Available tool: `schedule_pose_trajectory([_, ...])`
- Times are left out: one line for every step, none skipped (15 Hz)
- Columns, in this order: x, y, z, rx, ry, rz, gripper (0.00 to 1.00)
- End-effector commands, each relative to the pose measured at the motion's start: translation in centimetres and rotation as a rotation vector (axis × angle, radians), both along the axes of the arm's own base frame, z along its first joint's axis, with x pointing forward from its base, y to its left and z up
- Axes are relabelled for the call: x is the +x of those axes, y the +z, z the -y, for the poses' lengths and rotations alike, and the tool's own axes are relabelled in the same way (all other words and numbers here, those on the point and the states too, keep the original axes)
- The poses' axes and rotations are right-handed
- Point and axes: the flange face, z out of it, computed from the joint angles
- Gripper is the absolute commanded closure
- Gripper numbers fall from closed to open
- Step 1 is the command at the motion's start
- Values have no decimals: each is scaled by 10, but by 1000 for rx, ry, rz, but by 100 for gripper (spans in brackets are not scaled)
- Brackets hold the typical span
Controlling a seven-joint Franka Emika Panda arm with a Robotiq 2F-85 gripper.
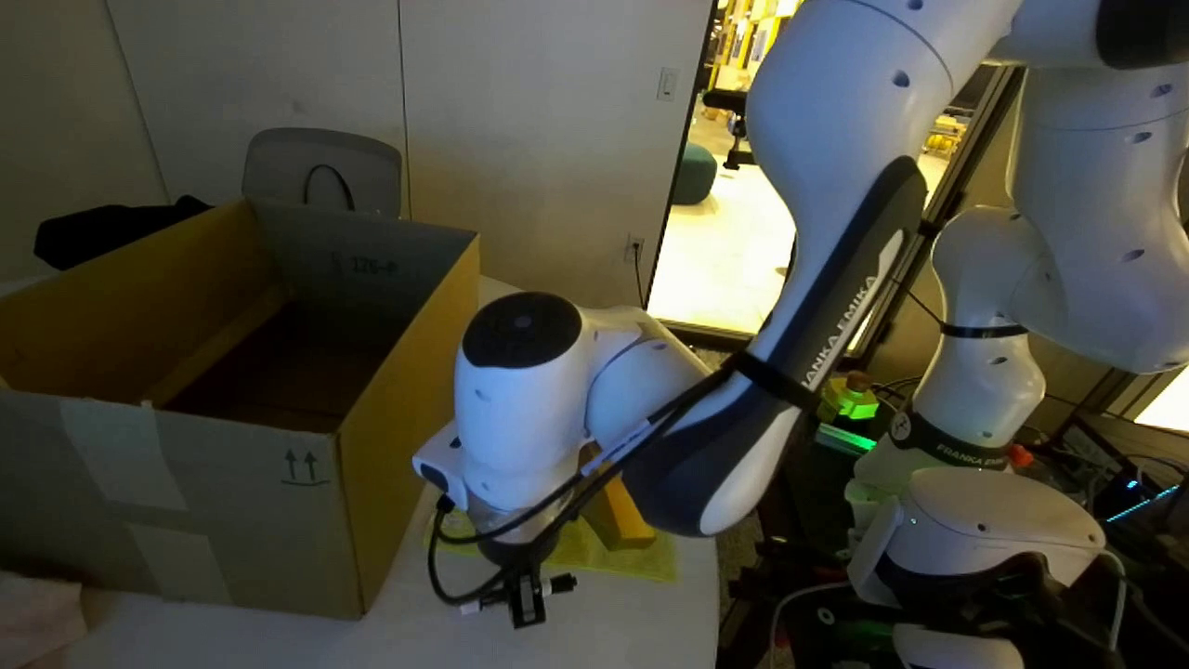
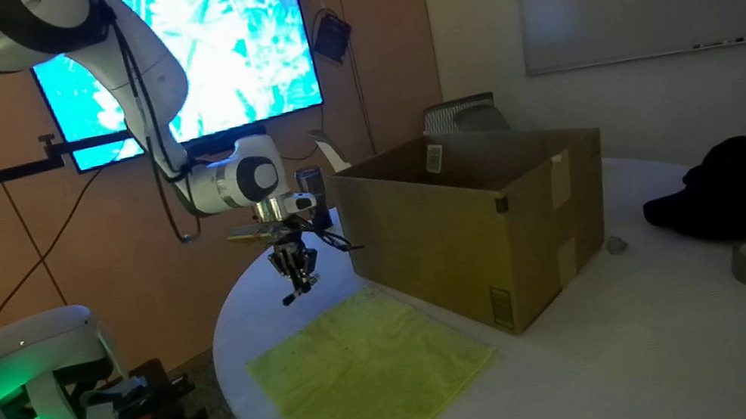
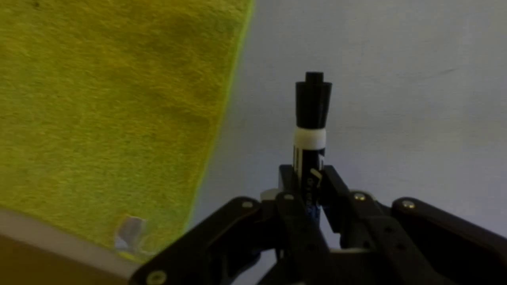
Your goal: Put the marker in the towel, fold up the towel and put it in the box
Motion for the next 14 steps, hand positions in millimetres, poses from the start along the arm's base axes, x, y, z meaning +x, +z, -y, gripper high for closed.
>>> schedule_pose_trajectory([2,8,51,-32,-69,20,85])
schedule_pose_trajectory([4,4,64,-48,-88,22,85])
schedule_pose_trajectory([8,2,80,-66,-117,27,85])
schedule_pose_trajectory([11,-3,92,-81,-142,32,85])
schedule_pose_trajectory([15,-6,108,-97,-175,36,85])
schedule_pose_trajectory([18,-8,123,-114,-206,43,85])
schedule_pose_trajectory([20,-11,137,-124,-238,46,85])
schedule_pose_trajectory([22,-14,148,-138,-267,51,85])
schedule_pose_trajectory([23,-14,162,-147,-292,54,85])
schedule_pose_trajectory([24,-16,171,-156,-316,55,85])
schedule_pose_trajectory([24,-17,181,-163,-340,54,85])
schedule_pose_trajectory([24,-19,188,-169,-358,54,85])
schedule_pose_trajectory([24,-20,195,-172,-376,49,85])
schedule_pose_trajectory([22,-23,199,-177,-387,47,85])
